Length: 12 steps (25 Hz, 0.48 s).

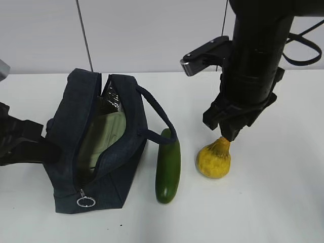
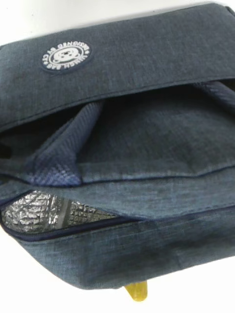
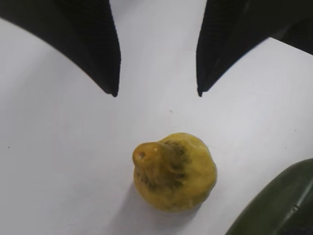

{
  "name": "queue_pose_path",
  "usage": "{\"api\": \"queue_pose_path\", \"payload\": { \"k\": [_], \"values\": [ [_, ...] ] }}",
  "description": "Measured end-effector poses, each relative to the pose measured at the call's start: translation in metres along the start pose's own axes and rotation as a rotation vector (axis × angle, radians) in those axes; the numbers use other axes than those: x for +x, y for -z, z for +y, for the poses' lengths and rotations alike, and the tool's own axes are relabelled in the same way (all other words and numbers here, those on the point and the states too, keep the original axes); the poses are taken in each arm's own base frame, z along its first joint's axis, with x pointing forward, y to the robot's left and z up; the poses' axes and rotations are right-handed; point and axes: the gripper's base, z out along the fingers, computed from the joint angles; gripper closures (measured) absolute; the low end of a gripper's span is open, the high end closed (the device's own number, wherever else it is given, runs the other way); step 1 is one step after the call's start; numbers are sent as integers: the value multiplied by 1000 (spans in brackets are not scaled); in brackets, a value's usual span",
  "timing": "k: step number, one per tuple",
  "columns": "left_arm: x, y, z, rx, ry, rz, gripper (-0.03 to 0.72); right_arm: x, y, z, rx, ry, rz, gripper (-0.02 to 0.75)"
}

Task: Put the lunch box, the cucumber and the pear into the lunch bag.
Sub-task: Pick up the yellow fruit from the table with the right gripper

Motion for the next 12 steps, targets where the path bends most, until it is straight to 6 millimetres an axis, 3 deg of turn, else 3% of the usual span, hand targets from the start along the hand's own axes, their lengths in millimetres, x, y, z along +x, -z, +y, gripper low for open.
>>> {"api": "queue_pose_path", "payload": {
  "k": [6, 12],
  "values": [
    [0, 0, 0, 1, 0, 1, 703, -5, -17, 3, -20, 0, 35, 342],
    [0, 0, 0, 1, 0, 2, 703, -16, -47, 4, -25, 1, 63, 342]
  ]
}}
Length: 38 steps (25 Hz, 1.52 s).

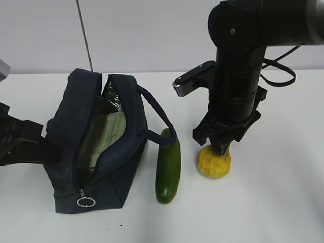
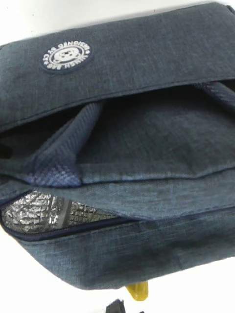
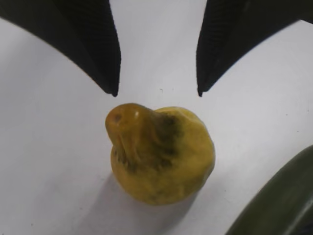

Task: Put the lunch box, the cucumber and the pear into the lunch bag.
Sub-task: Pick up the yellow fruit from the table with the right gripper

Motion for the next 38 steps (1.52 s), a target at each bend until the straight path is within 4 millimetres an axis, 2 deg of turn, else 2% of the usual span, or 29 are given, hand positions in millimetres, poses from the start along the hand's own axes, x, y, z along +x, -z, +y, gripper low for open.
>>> {"api": "queue_pose_path", "payload": {
  "k": [7, 16, 24, 28, 34, 38],
  "values": [
    [0, 0, 0, 1, -1, 2, 703, -5, -23, -13, -7, -14, 30, 342],
    [0, 0, 0, 1, -1, 2, 703, -12, -26, -10, -52, -14, -43, 343],
    [0, 0, 0, 3, -1, 5, 703, -16, -27, -10, -51, -15, -73, 384],
    [1, 0, -1, 6, -1, 9, 703, -17, -27, -10, -50, -16, -88, 382],
    [1, 0, -1, 9, -1, 13, 703, -18, -27, -10, -49, -14, -97, 340],
    [1, 0, -1, 11, -1, 15, 703, -19, -33, -10, -51, -13, -80, 362]
  ]
}}
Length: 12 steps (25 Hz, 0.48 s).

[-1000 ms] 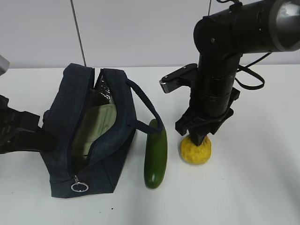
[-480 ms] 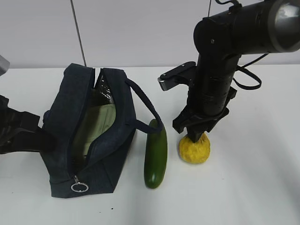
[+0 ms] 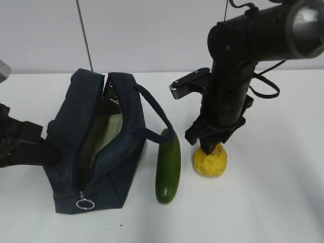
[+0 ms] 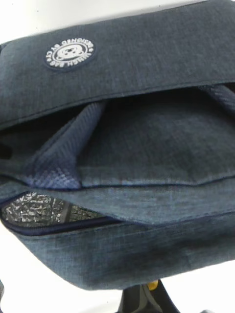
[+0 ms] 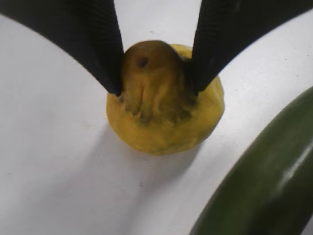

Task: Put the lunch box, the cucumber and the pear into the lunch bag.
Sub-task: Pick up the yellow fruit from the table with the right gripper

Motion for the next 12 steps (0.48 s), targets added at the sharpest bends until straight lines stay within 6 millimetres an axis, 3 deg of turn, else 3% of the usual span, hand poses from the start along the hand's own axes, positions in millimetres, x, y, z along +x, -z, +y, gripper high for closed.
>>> {"api": "queue_pose_path", "payload": {
  "k": [6, 12],
  "values": [
    [0, 0, 0, 3, 0, 5, 703, -2, -2, 1, -9, -5, 8, 469],
    [1, 0, 0, 5, 0, 8, 703, -12, 10, -2, -6, -7, 14, 497]
  ]
}}
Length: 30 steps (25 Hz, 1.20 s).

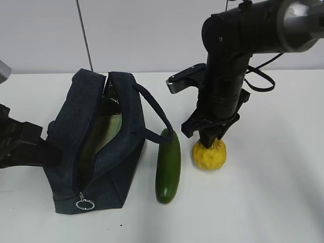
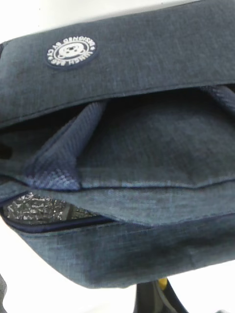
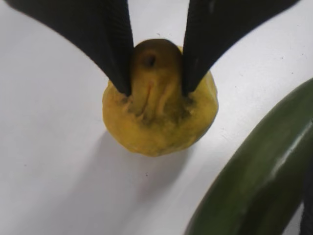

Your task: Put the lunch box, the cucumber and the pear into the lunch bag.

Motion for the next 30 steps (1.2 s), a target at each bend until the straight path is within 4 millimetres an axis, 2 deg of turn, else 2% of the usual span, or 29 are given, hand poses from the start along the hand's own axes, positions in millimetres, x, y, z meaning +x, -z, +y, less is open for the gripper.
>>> {"api": "queue_pose_path", "payload": {
  "k": [6, 10, 15, 19, 22, 24, 30],
  "values": [
    [0, 0, 0, 1, -2, 1, 704, -15, 38, -4, 13, -5, -36, 499],
    [0, 0, 0, 1, -2, 2, 704, -33, 74, -6, 4, -7, -163, 499],
    [0, 0, 0, 1, -2, 2, 704, -50, 125, 9, -179, 20, -362, 500],
    [0, 0, 0, 0, -2, 0, 704, -55, 151, 24, -364, 65, -465, 500],
    [0, 0, 0, -3, -2, -5, 704, -56, 154, 31, -442, 89, -482, 500],
    [-1, 0, 1, -9, -2, -13, 704, -60, 147, 34, -483, 99, -476, 500],
    [-4, 0, 1, -7, 19, -47, 704, -78, 99, 39, -546, 88, -395, 500]
  ]
}}
